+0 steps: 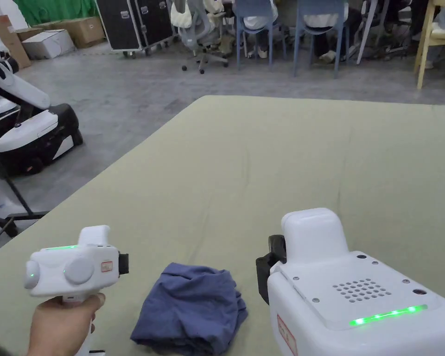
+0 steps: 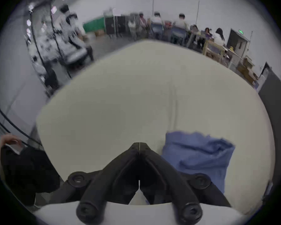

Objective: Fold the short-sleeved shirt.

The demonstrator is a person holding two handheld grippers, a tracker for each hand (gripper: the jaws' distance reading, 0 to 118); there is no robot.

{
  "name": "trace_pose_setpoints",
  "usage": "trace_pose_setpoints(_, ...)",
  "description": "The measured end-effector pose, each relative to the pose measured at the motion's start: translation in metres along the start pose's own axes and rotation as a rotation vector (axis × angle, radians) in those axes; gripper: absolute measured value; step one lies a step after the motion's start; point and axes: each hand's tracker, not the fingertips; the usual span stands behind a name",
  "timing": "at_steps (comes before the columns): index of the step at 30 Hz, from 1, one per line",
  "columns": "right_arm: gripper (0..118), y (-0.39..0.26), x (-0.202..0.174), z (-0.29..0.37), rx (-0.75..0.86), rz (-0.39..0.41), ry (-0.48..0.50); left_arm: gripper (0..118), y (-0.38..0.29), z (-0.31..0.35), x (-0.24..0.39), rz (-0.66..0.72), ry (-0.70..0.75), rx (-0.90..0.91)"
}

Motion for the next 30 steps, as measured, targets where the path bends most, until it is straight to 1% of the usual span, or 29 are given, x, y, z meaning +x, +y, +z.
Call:
trace_pose_setpoints(1,2,0.001,0.006,0.003,0.009,-0.002,-0.004,0,0.004,0.012,0.007,0.046,-0.057,0.056)
trace_pose_setpoints(2,2,0.003,0.012,0.006,0.016,-0.005,-0.011,0,0.004,0.020,0.015,0.063,-0.069,0.100)
trace_pose_setpoints(3,2,0.005,0.021,0.010,0.026,-0.012,-0.024,0,0.008,0.034,0.030,0.103,-0.097,0.086)
trace_pose_setpoints(5,2,0.009,0.041,0.020,0.052,-0.024,-0.049,0,0.026,0.059,0.057,0.063,-0.108,0.163)
trace_pose_setpoints(6,2,0.012,0.056,0.028,0.065,-0.025,-0.075,0,0.029,0.092,0.091,0.039,-0.107,0.197)
trace_pose_setpoints(7,2,0.015,0.070,0.036,0.083,-0.025,-0.110,0,0.039,0.107,0.109,-0.013,-0.096,0.265)
trace_pose_setpoints(9,2,0.022,0.108,0.058,0.116,-0.035,-0.179,0,0.055,0.134,0.156,-0.068,-0.148,0.322)
trace_pose_setpoints(10,2,0.026,0.129,0.072,0.135,-0.042,-0.224,0,0.062,0.134,0.165,-0.089,-0.177,0.361)
trace_pose_setpoints(12,2,0.033,0.169,0.100,0.169,-0.053,-0.308,0,0.072,0.153,0.204,-0.095,-0.238,0.429)
trace_pose_setpoints(16,2,0.040,0.251,0.171,0.225,-0.086,-0.486,0,0.079,0.190,0.292,-0.169,-0.343,0.477)
trace_pose_setpoints(19,2,0.038,0.298,0.220,0.243,-0.094,-0.608,0,0.077,0.213,0.345,-0.165,-0.442,0.486)
trace_pose_setpoints(21,2,0.034,0.323,0.249,0.238,-0.105,-0.658,0,0.072,0.229,0.375,-0.164,-0.496,0.494)
trace_pose_setpoints(23,2,0.029,0.341,0.273,0.239,-0.113,-0.718,0,0.071,0.234,0.400,-0.171,-0.522,0.498)
trace_pose_setpoints(27,2,0.021,0.365,0.303,0.245,-0.119,-0.750,0,0.059,0.265,0.430,-0.128,-0.576,0.494)
trace_pose_setpoints(29,2,0.020,0.372,0.308,0.244,-0.119,-0.749,0,0.056,0.274,0.437,-0.131,-0.589,0.501)
trace_pose_setpoints(30,2,0.020,0.374,0.310,0.242,-0.124,-0.742,0,0.051,0.285,0.442,-0.158,-0.592,0.511)
